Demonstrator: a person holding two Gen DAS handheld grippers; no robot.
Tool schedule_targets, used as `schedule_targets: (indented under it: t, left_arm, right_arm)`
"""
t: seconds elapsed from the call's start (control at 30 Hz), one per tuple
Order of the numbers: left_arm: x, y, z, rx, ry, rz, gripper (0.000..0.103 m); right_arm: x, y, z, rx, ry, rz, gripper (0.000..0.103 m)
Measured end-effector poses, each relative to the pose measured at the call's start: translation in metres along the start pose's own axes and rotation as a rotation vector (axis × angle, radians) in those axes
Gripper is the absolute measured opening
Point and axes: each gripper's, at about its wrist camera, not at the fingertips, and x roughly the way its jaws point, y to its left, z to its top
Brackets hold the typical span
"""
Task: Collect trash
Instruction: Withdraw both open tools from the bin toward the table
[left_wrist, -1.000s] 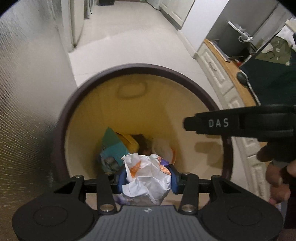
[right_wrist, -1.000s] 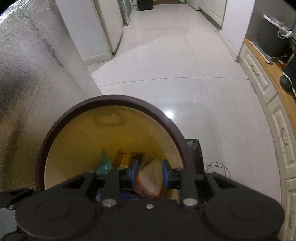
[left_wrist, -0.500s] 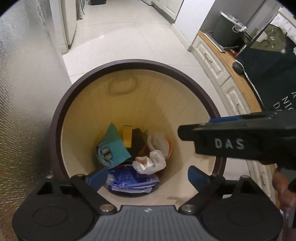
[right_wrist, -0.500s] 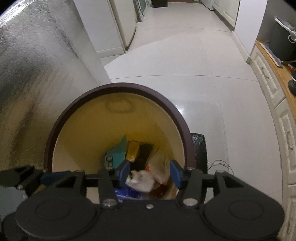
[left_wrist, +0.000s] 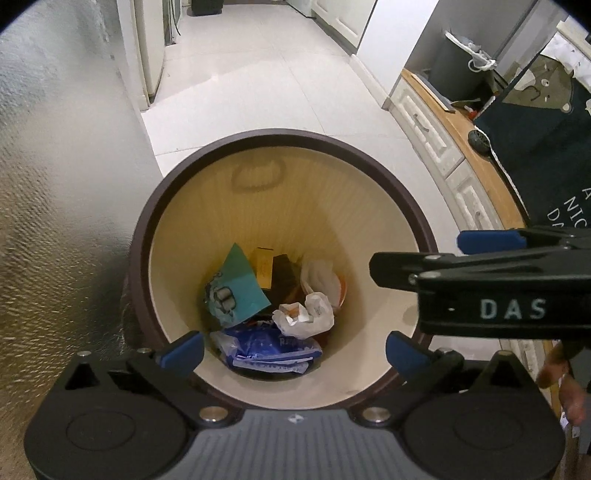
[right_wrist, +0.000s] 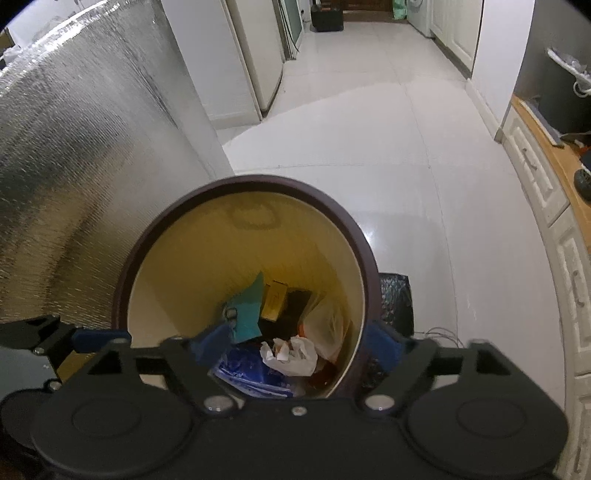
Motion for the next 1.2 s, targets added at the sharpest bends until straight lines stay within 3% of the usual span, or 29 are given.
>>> schedule_targets:
  t: [0.23, 1.2]
  left_arm:
    - [-0.023, 0.003, -0.006, -0.012, -0.038, 0.012, 0.103]
    - [-0.105, 0.011, -0.037, -0.008, -0.172, 0.049, 0.103]
  right_arm:
    - [-0.023, 0.005, -0.006, -0.024, -0.046, 0.003, 0.100]
    - [-0.112, -0.010, -0.056, -0.023, -0.183, -0.064, 0.101]
